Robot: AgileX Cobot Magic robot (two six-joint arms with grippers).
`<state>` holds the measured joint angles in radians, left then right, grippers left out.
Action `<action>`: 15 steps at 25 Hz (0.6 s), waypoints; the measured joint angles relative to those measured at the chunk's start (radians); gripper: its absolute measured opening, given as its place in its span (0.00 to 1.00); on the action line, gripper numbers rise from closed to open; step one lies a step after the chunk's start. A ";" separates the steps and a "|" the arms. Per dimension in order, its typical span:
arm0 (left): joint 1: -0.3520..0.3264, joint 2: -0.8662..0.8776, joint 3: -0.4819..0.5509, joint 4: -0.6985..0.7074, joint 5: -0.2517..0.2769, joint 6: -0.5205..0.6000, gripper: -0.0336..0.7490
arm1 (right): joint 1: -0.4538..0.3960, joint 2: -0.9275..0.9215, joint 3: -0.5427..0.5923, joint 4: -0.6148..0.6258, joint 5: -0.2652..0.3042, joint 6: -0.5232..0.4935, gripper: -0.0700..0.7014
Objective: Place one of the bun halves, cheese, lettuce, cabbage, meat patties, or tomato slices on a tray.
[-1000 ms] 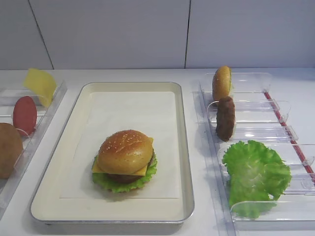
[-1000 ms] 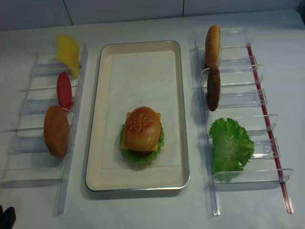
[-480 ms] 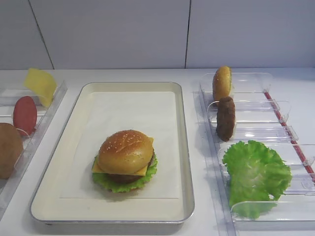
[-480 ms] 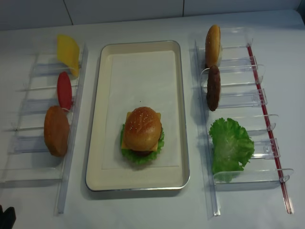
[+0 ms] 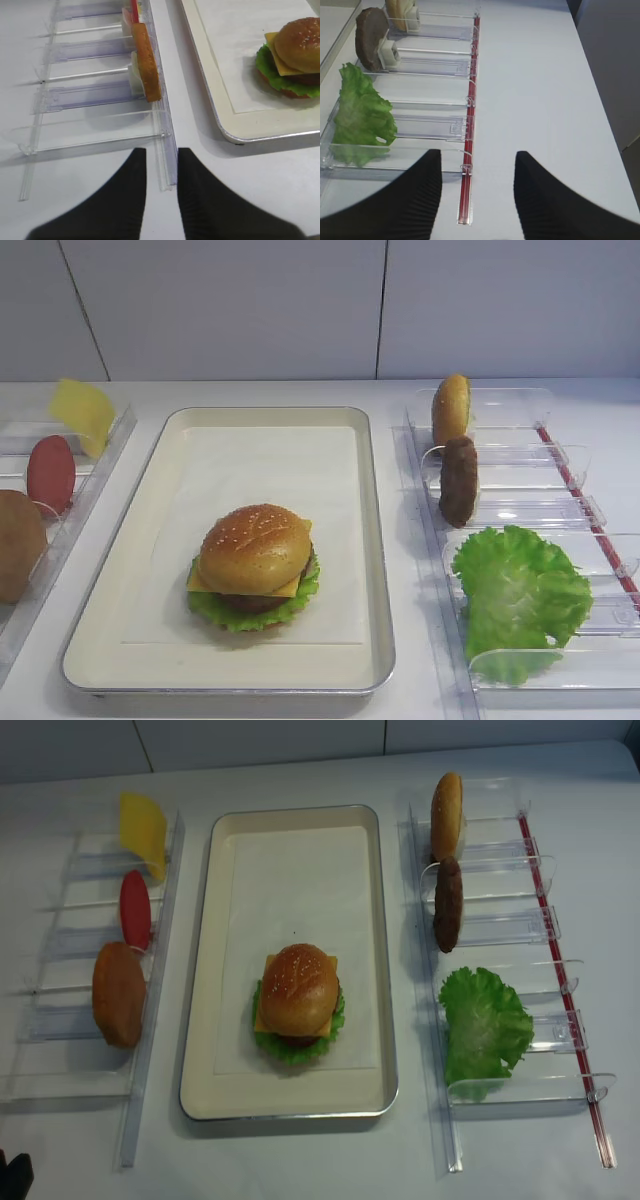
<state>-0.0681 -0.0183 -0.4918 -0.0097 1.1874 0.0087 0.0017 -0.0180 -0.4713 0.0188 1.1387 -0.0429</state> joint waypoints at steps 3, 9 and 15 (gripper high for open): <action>0.000 0.000 0.000 0.000 0.000 0.000 0.26 | 0.000 0.000 0.000 0.000 0.000 0.000 0.54; 0.000 0.000 0.000 0.000 0.000 0.000 0.26 | 0.000 0.000 0.000 0.000 0.000 0.000 0.54; 0.000 0.000 0.000 0.000 0.000 0.000 0.26 | 0.000 0.000 0.000 0.000 0.000 0.000 0.54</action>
